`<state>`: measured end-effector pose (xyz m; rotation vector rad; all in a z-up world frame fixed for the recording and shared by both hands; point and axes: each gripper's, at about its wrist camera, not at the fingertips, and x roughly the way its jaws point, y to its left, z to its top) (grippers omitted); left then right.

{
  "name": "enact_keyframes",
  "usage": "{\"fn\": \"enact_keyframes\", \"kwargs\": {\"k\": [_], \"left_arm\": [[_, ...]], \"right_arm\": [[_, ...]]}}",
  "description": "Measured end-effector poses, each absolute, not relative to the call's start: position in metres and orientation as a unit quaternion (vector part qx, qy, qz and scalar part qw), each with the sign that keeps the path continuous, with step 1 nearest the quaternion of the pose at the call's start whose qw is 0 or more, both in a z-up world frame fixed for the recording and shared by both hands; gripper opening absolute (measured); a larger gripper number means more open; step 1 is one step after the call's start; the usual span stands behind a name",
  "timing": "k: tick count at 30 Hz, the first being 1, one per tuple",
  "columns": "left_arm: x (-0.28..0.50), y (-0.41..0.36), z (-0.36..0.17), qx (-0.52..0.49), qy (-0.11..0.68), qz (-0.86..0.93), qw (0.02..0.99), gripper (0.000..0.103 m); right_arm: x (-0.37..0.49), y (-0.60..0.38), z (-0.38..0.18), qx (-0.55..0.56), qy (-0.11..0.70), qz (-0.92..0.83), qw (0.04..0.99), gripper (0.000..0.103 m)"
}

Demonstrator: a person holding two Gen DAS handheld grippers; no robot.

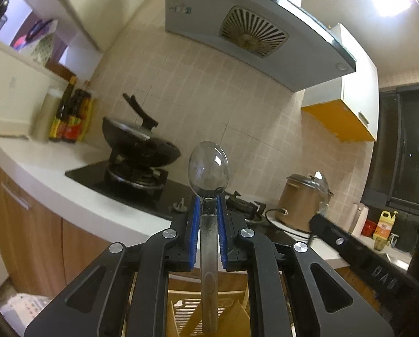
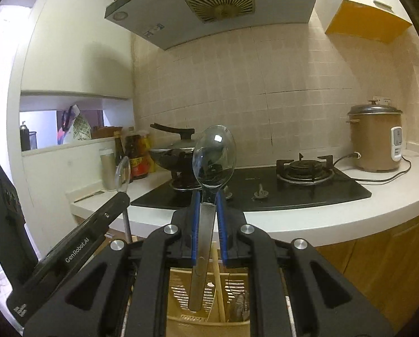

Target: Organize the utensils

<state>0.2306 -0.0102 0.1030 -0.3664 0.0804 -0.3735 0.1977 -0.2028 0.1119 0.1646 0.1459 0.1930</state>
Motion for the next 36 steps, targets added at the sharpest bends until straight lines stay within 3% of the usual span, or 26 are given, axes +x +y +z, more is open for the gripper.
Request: {"fn": "enact_keyframes", "kwargs": {"k": [16,23,32,36], "left_arm": [[0.243,-0.019,0.067,-0.178,0.076,-0.172,0.966,0.011],[0.226,-0.001,0.07,-0.199,0.084,-0.187,0.959,0.033],[0.186,0.023,0.086,-0.197,0.087,-0.184,0.959,0.037],[0.161,0.038,0.089,-0.195,0.099,-0.183,0.958,0.038]], "right_arm": [[0.219,-0.201,0.07,0.103,0.113,0.106,0.982,0.01],[0.204,-0.21,0.07,0.122,0.133,0.123,0.976,0.011],[0.177,-0.206,0.079,0.116,0.151,0.132,0.973,0.012],[0.152,-0.209,0.085,0.112,0.148,0.129,0.974,0.026]]}}
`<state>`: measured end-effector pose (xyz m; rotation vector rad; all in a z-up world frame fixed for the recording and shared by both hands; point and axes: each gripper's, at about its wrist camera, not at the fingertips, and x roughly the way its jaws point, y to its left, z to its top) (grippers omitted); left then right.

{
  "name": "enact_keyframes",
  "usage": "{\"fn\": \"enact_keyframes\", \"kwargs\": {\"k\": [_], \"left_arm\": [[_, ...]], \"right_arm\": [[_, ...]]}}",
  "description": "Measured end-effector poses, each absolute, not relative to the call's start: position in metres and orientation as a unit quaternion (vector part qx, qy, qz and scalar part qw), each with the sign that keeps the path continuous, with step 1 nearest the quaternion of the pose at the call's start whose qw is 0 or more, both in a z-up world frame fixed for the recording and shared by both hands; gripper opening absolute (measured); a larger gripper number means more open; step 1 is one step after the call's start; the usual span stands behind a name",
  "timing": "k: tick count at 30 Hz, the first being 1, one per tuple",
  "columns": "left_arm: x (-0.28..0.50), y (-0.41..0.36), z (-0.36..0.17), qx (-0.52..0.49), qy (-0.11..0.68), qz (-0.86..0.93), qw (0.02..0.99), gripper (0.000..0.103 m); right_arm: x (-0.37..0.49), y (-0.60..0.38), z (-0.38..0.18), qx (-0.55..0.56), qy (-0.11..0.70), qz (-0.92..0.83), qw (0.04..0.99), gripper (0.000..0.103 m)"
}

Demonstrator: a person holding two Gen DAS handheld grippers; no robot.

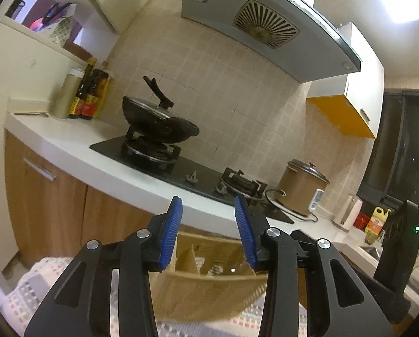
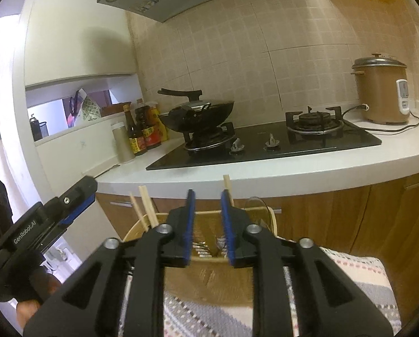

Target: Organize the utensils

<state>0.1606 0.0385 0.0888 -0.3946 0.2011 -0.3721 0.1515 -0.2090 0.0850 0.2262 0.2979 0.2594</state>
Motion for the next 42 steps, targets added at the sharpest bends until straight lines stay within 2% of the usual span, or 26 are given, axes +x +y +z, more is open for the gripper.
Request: {"fn": "enact_keyframes", "kwargs": {"k": [5,6,7,9,11,14,16,18,20,23,25,27,33,42], "left_arm": [[0.122,0.044,0.095,-0.169,0.101,-0.175,0.965,0.047],[0.112,0.043,0.096,-0.158,0.099,-0.174,0.967,0.049],[0.102,0.041,0.096,-0.151,0.096,-0.174,0.968,0.05],[0.085,0.039,0.095,-0.139,0.093,-0.173,0.971,0.059],[0.069,0.035,0.091,-0.129,0.092,-0.17,0.973,0.062],[0.048,0.03,0.083,-0.115,0.091,-0.152,0.978,0.074],[0.034,0.025,0.075,-0.103,0.085,-0.131,0.982,0.08],[0.024,0.018,0.065,-0.082,0.078,-0.103,0.988,0.088],[0.019,0.011,0.054,-0.06,0.077,-0.079,0.992,0.092],[0.018,0.006,0.042,-0.043,0.071,-0.051,0.995,0.094],[0.017,0.004,0.035,-0.032,0.067,-0.035,0.997,0.094],[0.016,0.004,0.029,-0.024,0.061,-0.026,0.997,0.095],[0.015,0.002,0.021,-0.012,0.056,-0.022,0.998,0.095],[0.026,-0.005,0.009,0.012,0.091,-0.042,0.995,0.095]], "right_arm": [[0.11,-0.207,0.091,0.092,0.137,0.128,0.978,0.029],[0.1,-0.206,0.09,0.087,0.134,0.127,0.979,0.033],[0.09,-0.206,0.089,0.085,0.131,0.126,0.98,0.041],[0.074,-0.206,0.085,0.085,0.127,0.122,0.981,0.052],[0.062,-0.206,0.08,0.081,0.131,0.12,0.981,0.052],[0.044,-0.207,0.07,0.073,0.136,0.106,0.982,0.053],[0.034,-0.209,0.061,0.065,0.137,0.092,0.984,0.064],[0.025,-0.209,0.049,0.053,0.134,0.069,0.987,0.071],[0.02,-0.21,0.038,0.047,0.132,0.054,0.989,0.072],[0.013,-0.214,0.027,0.048,0.121,0.02,0.991,0.072],[0.008,-0.22,0.021,0.057,0.109,-0.006,0.992,0.078],[0.007,-0.226,0.018,0.064,0.104,-0.02,0.992,0.08],[0.005,-0.225,0.016,0.055,0.098,-0.038,0.993,0.081],[0.005,-0.224,0.013,0.051,0.097,-0.042,0.993,0.084]]}}
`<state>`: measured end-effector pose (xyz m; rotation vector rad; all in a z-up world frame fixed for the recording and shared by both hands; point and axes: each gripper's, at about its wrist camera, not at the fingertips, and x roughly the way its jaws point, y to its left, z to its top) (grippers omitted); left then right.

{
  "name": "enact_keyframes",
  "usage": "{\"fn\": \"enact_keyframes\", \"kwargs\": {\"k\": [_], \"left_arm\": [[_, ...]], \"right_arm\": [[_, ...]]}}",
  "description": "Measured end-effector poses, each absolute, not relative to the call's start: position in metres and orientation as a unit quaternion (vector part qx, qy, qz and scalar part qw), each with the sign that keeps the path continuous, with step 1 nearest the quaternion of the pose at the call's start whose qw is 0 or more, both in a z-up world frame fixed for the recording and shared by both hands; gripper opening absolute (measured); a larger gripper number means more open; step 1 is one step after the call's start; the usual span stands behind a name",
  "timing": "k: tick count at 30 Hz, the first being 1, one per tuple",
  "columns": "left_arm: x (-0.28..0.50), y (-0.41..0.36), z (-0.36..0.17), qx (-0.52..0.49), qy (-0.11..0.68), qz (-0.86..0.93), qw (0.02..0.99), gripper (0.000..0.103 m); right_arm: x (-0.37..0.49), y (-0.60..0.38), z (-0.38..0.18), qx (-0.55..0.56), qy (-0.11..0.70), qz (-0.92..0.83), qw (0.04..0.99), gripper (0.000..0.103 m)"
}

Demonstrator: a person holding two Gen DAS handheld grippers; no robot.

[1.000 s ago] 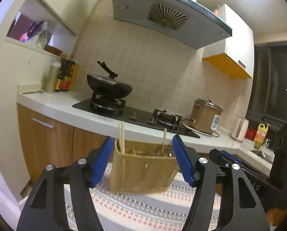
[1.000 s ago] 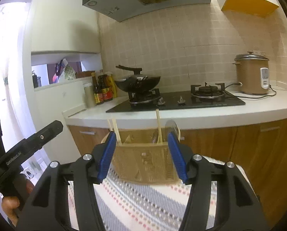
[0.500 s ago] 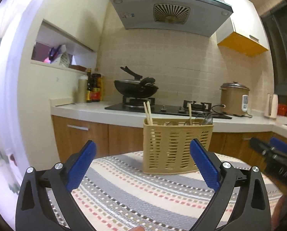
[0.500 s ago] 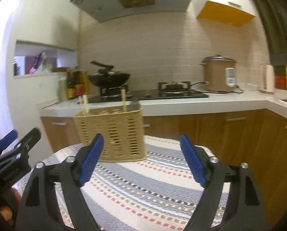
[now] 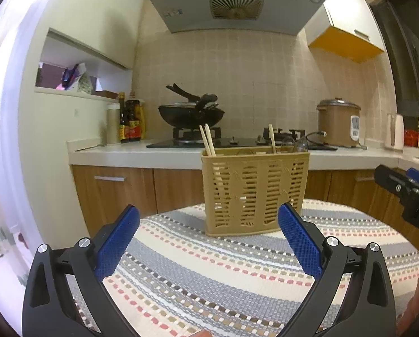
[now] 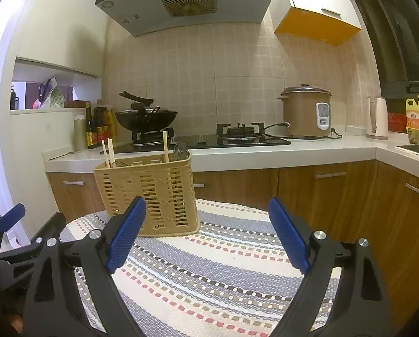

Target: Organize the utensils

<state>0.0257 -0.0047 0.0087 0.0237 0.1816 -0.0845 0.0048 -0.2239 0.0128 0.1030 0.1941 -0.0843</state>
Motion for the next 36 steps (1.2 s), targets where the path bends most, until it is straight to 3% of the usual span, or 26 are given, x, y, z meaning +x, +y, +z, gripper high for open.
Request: {"fn": "enact_keyframes", "kwargs": {"k": [36], "left_arm": [[0.031,-0.004,0.005,0.004,0.107,-0.043,0.993,0.095]], "right_arm": [[0.006,-0.22,0.012,0.049,0.099,-0.033,0.993,0.091]]}}
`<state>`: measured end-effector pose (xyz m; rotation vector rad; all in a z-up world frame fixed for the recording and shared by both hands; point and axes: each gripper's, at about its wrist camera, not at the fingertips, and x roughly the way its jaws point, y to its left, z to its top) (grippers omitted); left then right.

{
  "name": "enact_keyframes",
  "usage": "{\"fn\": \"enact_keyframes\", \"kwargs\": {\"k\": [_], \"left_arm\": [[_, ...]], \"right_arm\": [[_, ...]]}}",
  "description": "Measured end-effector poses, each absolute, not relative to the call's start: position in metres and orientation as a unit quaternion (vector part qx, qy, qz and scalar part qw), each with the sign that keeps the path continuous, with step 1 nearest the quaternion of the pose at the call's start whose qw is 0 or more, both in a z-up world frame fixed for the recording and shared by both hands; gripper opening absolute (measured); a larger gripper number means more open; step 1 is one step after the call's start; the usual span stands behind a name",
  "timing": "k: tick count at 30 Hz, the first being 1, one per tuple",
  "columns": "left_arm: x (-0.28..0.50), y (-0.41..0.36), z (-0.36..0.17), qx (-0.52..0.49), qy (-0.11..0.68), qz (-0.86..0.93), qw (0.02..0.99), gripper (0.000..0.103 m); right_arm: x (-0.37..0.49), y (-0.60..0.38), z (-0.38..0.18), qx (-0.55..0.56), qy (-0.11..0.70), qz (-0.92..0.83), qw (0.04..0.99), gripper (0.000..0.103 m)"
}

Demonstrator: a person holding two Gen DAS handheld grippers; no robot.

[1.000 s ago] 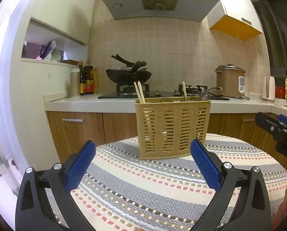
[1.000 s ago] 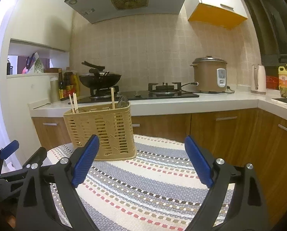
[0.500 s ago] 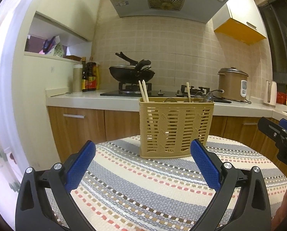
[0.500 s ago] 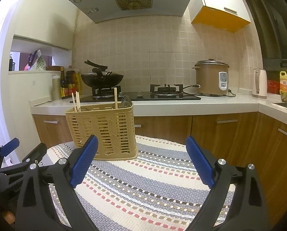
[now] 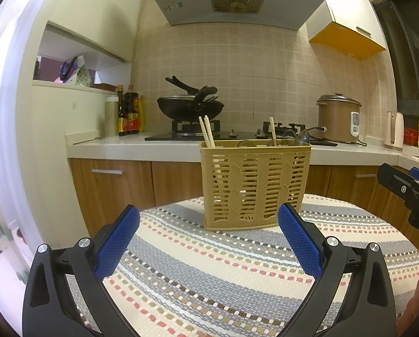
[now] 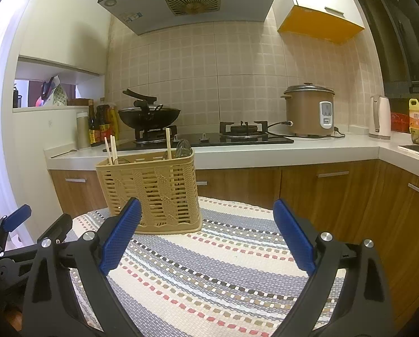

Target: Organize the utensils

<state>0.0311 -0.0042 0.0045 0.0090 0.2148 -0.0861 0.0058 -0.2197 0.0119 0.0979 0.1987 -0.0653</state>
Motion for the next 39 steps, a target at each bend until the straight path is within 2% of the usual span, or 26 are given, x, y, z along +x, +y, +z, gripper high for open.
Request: {"fn": "enact_keyframes", "kwargs": {"k": [39], "left_arm": [[0.0349,-0.0021,0.0019,0.0,0.121,-0.037,0.992,0.095]], "right_arm": [[0.0109,-0.2194,0.0079,0.054,0.11,-0.03,0.992,0.093]]}}
